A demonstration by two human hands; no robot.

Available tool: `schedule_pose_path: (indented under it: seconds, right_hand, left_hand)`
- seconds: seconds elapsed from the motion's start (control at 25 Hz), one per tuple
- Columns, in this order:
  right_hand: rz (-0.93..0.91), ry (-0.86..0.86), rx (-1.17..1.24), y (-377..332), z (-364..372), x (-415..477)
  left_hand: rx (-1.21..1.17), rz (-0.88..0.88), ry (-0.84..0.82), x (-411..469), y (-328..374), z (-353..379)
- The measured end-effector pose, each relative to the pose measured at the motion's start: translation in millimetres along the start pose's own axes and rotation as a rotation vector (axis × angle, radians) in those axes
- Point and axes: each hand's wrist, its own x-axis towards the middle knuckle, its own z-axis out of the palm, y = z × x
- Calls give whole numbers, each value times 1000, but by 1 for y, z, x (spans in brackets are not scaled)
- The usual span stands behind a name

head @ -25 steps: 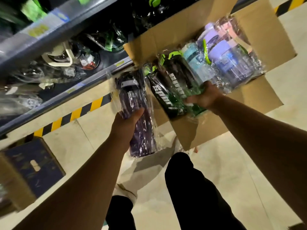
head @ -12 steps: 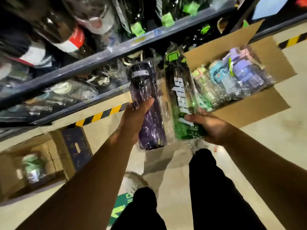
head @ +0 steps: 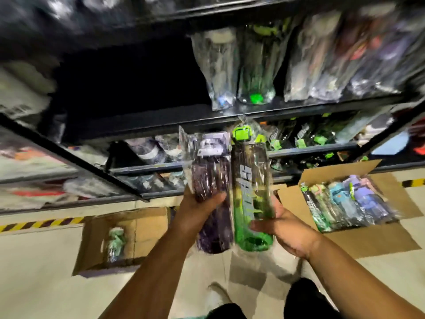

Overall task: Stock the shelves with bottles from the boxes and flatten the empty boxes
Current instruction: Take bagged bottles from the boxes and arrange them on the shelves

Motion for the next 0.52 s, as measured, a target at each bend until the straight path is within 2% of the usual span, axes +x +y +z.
schedule_pose_path:
  seconds: [0.16,0.32,0.52]
  right_hand:
    - [-57,-78,-167,-46,33,6]
    - [-187,44,-360,-91,50,39]
    - [-232,113,-431,-141,56,90]
  left_hand:
    - [27,25,67,-6,35,-38]
    - [21,44,214,12,68,-48]
    - [-50,60,329,44,103,-56]
